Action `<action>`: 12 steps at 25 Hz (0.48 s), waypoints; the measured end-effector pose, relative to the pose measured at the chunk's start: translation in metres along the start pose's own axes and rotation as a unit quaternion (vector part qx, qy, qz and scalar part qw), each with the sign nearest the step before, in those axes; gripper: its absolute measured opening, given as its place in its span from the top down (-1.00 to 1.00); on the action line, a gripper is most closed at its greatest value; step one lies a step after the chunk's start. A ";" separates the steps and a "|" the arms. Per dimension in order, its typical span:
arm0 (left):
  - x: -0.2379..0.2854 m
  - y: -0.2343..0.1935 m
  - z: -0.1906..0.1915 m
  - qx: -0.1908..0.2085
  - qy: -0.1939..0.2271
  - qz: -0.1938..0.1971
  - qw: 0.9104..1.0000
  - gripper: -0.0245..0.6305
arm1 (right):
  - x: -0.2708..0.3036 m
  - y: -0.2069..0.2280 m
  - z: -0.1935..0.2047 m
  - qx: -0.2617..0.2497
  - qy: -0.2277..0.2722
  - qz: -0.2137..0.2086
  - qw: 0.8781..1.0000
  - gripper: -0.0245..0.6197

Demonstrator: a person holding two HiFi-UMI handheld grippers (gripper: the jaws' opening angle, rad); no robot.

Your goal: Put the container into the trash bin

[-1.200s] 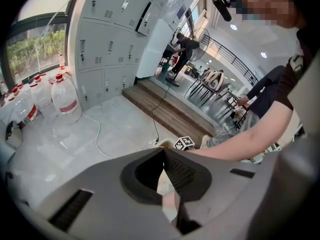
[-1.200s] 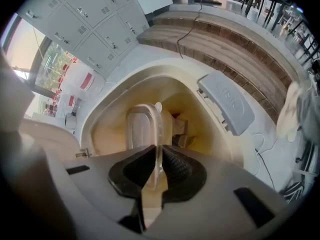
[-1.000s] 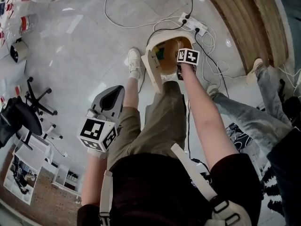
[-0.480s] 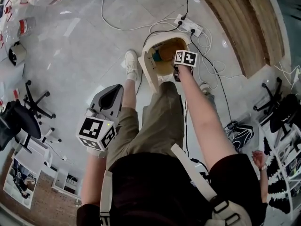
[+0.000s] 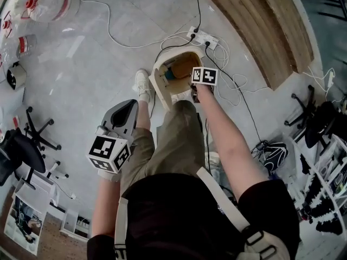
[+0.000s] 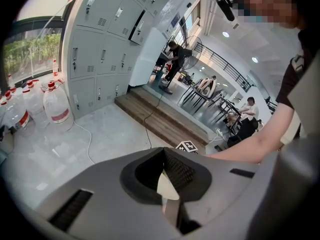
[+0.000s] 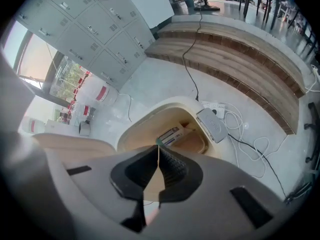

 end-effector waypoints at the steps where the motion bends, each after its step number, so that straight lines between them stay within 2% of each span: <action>1: -0.001 0.002 -0.003 0.001 0.002 0.002 1.000 0.90 | -0.007 -0.003 -0.001 -0.001 0.003 -0.004 1.000 0.86; 12: -0.009 0.032 -0.031 0.018 0.027 0.024 0.999 0.90 | -0.096 -0.034 -0.007 -0.016 0.049 -0.052 0.997 0.88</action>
Point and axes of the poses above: the fingertips, and each gripper's own axes: x forward along the fingers, y to its right, z out of its underside, the point moved 8 cm from there along -x, backward along the fingers, and after that the axes turned 1 degree about -z, right-handed, at the moved point
